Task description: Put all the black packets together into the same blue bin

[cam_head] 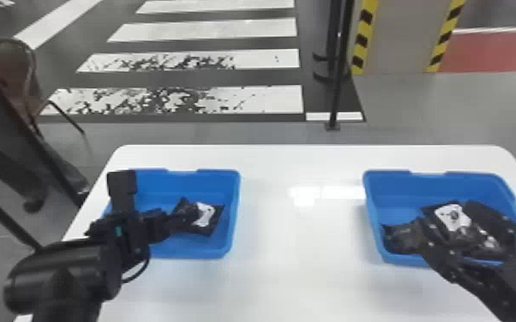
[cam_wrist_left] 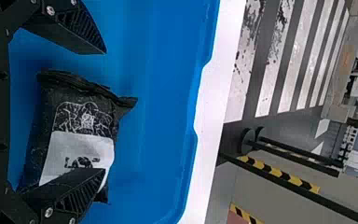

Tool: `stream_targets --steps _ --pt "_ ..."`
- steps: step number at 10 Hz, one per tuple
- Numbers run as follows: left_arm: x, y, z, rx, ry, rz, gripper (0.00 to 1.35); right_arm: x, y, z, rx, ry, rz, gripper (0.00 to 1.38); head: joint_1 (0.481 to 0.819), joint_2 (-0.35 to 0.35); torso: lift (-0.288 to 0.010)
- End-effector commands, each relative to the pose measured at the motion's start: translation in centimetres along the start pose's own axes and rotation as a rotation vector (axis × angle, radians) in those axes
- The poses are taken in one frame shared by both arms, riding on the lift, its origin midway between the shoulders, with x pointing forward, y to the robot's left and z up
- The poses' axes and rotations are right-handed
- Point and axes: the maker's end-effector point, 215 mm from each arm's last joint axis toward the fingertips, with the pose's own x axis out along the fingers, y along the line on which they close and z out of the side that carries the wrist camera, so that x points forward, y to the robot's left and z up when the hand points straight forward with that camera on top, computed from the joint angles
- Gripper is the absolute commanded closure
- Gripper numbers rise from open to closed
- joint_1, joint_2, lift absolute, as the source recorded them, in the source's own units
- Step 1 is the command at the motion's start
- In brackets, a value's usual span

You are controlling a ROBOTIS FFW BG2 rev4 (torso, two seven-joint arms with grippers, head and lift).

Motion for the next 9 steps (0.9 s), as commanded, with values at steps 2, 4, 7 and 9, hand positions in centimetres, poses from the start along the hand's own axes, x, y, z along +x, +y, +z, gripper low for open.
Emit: stream_targets --steps 2,4,7,9 --pt "0.3 -0.9 -0.2 0.002 0.014 -0.016 0.30 0.2 0.1 -0.3 0.009 0.008 0.005 0.13 0.695 0.100 -0.110" --pt "0.7 -1.8 -1.2 0.009 0.053 -0.024 0.92 0.2 -0.1 -1.1 0.031 0.020 0.004 0.13 0.695 0.090 -0.110" --pt "0.8 -2.0 -2.0 0.015 0.064 -0.016 1.21 0.2 -0.2 -1.4 0.042 0.023 0.003 0.13 0.695 0.073 -0.110" --pt "0.4 -0.9 -1.2 -0.008 0.020 -0.004 1.21 0.2 0.0 -2.0 0.053 0.035 0.010 0.13 0.695 0.075 -0.110"
